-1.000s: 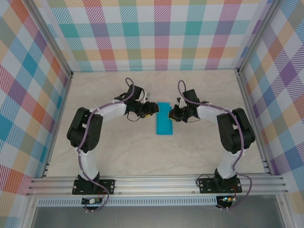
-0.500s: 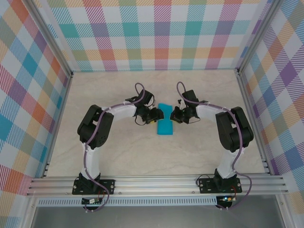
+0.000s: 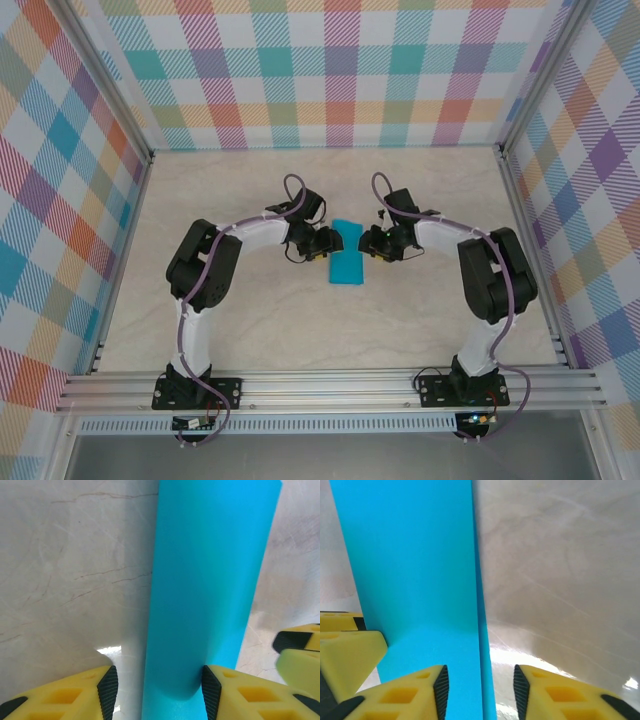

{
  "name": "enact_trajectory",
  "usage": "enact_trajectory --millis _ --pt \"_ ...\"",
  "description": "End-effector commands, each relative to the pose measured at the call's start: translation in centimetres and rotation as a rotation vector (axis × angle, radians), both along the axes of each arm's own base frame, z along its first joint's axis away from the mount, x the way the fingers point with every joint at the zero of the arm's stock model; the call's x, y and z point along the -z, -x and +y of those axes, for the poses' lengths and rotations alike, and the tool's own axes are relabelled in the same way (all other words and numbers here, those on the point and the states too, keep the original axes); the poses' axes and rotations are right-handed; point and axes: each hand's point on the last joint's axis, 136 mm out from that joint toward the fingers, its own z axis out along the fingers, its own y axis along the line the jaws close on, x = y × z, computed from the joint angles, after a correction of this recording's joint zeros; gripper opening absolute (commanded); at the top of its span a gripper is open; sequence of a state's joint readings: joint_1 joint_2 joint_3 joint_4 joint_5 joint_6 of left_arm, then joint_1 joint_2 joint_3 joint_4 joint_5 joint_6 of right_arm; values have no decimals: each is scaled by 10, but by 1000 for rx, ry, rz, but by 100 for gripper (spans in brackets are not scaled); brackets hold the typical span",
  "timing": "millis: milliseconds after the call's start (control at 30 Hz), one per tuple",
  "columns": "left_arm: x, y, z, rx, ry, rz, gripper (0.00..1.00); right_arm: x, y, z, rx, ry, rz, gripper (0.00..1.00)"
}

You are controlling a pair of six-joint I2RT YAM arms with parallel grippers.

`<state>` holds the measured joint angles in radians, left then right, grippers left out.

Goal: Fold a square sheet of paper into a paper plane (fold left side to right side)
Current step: First fold in half a square sheet of paper at the center of the table.

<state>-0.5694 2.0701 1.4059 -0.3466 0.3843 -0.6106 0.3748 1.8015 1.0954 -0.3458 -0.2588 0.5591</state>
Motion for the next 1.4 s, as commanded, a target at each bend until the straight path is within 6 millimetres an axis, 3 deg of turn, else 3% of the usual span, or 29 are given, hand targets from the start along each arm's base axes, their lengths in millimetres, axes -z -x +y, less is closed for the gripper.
enact_trajectory --millis 0,200,400,733,1367 --pt "10 4 -2 4 -33 25 50 -15 6 -19 9 81 -47 46" --pt "12 2 -3 -6 -39 32 50 -2 18 -43 30 212 4 43" --pt "15 4 -5 8 -46 38 50 14 28 -46 15 236 51 36" --pt "19 8 -6 32 -60 50 49 33 37 -46 -4 246 117 32" --pt "24 11 -12 74 -85 64 51 32 39 -47 -8 250 121 32"
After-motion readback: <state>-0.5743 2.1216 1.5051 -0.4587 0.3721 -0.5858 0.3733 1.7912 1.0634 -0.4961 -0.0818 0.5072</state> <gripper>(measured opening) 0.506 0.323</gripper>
